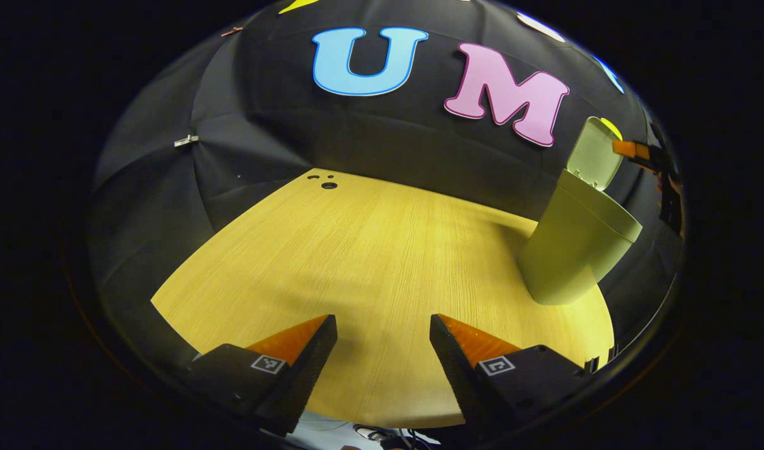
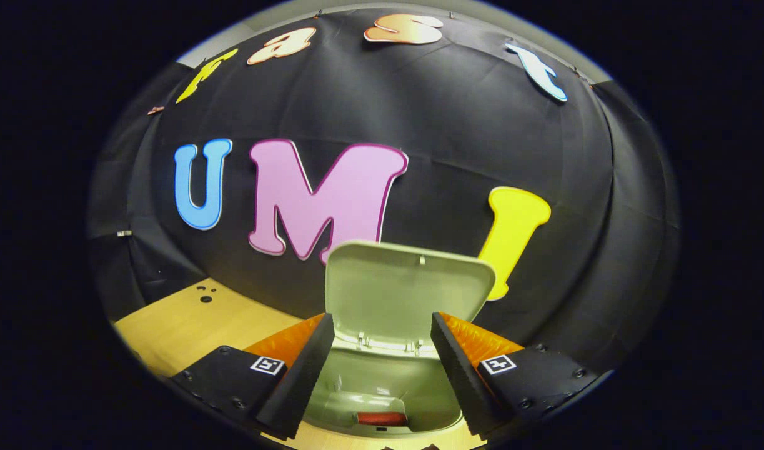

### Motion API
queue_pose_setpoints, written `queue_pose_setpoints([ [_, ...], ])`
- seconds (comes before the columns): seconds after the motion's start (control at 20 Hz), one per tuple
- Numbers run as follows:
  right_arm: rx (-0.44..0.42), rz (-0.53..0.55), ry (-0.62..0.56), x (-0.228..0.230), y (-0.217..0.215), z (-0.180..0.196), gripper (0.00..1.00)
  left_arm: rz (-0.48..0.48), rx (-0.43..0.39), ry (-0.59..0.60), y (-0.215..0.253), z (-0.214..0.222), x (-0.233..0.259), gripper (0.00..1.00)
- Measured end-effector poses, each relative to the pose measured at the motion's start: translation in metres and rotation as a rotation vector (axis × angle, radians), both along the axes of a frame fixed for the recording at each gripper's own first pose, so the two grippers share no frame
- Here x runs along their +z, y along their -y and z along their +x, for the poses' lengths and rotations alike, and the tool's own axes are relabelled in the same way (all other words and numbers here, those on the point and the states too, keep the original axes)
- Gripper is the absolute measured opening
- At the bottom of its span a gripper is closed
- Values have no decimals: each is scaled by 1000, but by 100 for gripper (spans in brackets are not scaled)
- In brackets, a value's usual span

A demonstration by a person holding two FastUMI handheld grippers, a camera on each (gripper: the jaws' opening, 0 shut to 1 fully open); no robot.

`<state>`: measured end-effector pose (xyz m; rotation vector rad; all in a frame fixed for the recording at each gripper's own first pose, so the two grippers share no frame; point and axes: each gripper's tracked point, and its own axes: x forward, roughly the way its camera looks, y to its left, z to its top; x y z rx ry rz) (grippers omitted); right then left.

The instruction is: Press the lid of the desktop garbage bin to open it, pick up the crumpled paper on the desktop and throw it into the bin, then pick up the pop can on the desktop and drop it into the bin, and finally close the garbage bin lid.

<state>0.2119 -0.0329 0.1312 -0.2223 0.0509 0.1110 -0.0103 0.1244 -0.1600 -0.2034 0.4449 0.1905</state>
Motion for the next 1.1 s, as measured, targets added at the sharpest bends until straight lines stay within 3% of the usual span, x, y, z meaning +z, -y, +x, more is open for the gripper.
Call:
queue_pose_setpoints([
  [0.45, 10, 7, 57, 69, -5, 52, 97, -28, 48, 0, -15, -7, -9, 96],
  [0.65, 24, 73, -6, 66, -12, 79, 97, -38, 85, -18, -26, -10, -15, 96],
  [0.85, -21, 106, -87, 45, -2, 109, 97, -48, 113, -17, -34, -16, -16, 96],
  [1.0, -47, 195, -126, 41, 5, 115, 97, -57, 128, -27, -36, -20, -22, 96],
  [1.1, -53, 188, -137, 41, 10, 104, 97, -65, 132, -33, -36, -23, -26, 96],
])
